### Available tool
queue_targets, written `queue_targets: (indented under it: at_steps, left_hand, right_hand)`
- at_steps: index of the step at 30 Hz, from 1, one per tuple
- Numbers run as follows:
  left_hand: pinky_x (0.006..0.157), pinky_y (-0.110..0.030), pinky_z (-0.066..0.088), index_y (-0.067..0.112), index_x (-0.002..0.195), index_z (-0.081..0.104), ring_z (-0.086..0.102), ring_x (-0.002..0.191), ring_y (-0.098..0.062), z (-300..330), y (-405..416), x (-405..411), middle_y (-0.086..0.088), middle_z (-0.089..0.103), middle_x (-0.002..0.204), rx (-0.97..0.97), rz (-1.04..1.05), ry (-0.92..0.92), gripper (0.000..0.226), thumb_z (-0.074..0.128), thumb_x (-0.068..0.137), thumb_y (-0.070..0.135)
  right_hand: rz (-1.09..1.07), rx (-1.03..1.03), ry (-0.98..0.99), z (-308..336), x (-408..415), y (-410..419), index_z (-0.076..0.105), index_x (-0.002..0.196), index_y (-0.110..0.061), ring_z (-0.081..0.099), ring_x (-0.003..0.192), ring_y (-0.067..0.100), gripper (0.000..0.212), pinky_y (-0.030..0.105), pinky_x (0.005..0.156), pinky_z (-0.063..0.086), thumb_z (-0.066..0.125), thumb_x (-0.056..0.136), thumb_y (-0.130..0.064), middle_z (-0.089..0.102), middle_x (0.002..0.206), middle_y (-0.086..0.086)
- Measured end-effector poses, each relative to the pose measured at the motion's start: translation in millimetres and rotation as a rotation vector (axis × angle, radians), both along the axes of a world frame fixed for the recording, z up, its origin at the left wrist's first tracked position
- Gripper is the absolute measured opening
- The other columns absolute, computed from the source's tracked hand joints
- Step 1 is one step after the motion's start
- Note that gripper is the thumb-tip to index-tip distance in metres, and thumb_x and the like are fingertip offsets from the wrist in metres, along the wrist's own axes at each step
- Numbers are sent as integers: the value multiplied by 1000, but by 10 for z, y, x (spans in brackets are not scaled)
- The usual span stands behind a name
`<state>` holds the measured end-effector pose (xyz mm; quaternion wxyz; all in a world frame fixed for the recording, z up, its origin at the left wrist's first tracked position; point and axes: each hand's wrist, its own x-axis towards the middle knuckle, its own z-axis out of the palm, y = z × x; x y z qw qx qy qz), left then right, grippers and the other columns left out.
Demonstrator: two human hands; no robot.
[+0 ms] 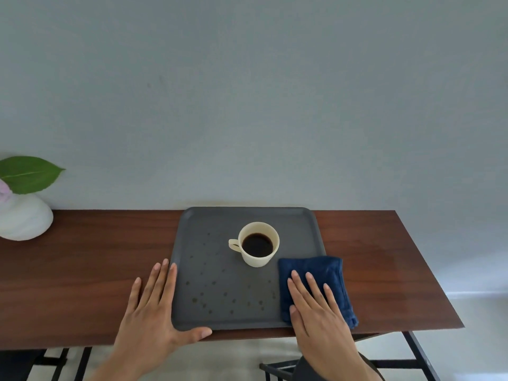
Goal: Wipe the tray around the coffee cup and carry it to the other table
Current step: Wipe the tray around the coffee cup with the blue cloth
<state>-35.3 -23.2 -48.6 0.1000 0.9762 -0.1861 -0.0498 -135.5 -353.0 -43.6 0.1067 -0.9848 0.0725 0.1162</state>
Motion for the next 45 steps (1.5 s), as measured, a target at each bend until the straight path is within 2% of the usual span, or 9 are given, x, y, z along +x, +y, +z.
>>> queue_targets:
  at_steps: [7, 18, 27, 31, 33, 35, 37, 42, 45]
  left_hand:
    - [126, -54, 5, 13, 161, -2, -9, 156, -18, -21, 2, 8, -5, -3, 170, 5, -2, 4, 146, 35, 57, 109]
    - [126, -58, 7, 15, 160, -5, -7, 156, -23, -76, 19, 62, -7, -5, 169, 7, 1, 41, 149, 34, 52, 111]
    - [125, -53, -2, 10, 159, -2, -10, 155, -25, -40, 25, 54, -10, -6, 168, 8, -20, 51, 153, 34, 50, 111]
    - [124, -51, -9, 13, 156, -18, -24, 152, -22, -32, 31, 53, -8, -23, 166, 57, -10, 50, 149, 22, 52, 112]
    - [123, -52, -4, 9, 159, -7, -14, 154, -28, -7, 30, 61, -12, -13, 168, 57, -36, 34, 152, 28, 52, 112]
    - [118, -55, 8, 4, 159, 16, 12, 154, -37, 38, 53, 32, -20, 10, 167, 45, -103, -1, 152, 38, 52, 110]
    - [117, -55, 12, 6, 160, 20, 16, 153, -38, 78, 59, -28, -18, 12, 168, 25, -173, -41, 147, 43, 55, 108]
    - [118, -55, 14, 14, 162, 16, 9, 156, -28, 174, -254, -248, -8, 7, 171, -57, -375, -137, 116, 46, 81, 91]
    - [119, -54, 16, 14, 160, 24, 11, 156, -27, 186, -589, -325, -7, 12, 171, -36, -490, -170, 107, 41, 86, 88]
  right_hand:
    - [-60, 73, -27, 70, -13, 278, -3, 166, -30, -27, 154, 11, 59, 36, 126, -18, 16, 111, -43, -17, 170, -20]
    - [6, 141, -18, 76, 90, 1035, -1, 166, -29, -31, 153, 14, 60, 28, 108, -37, 15, 110, -45, -17, 170, -19]
    - [117, 160, 31, 152, 278, 1503, 3, 167, -24, -27, 156, 21, 60, 43, 121, -26, 19, 111, -38, -13, 174, -11]
    - [154, 170, 36, 208, 305, 1530, 6, 167, -24, -24, 157, 19, 60, 43, 123, -23, 19, 112, -42, -9, 175, -11]
    - [151, 232, -104, 265, 226, 1431, 24, 165, -26, -6, 160, 13, 58, 41, 127, -13, 25, 110, -45, 10, 174, -12]
    - [114, 256, -409, 335, 98, 1194, 58, 148, -26, 34, 152, 11, 50, 40, 123, 19, 40, 105, -43, 48, 160, -11]
    - [27, 267, -655, 329, -4, 786, 73, 131, -23, 57, 137, 12, 40, 42, 116, 38, 51, 101, -38, 65, 144, -8]
    - [-265, 211, -519, 247, 81, -472, 54, 150, -26, 32, 153, 13, 52, 50, 125, 28, 35, 109, -51, 45, 160, -8]
    - [-244, 169, -370, 96, 284, -973, 32, 162, -32, 6, 160, 10, 57, 52, 130, 12, 26, 110, -53, 23, 172, -10]
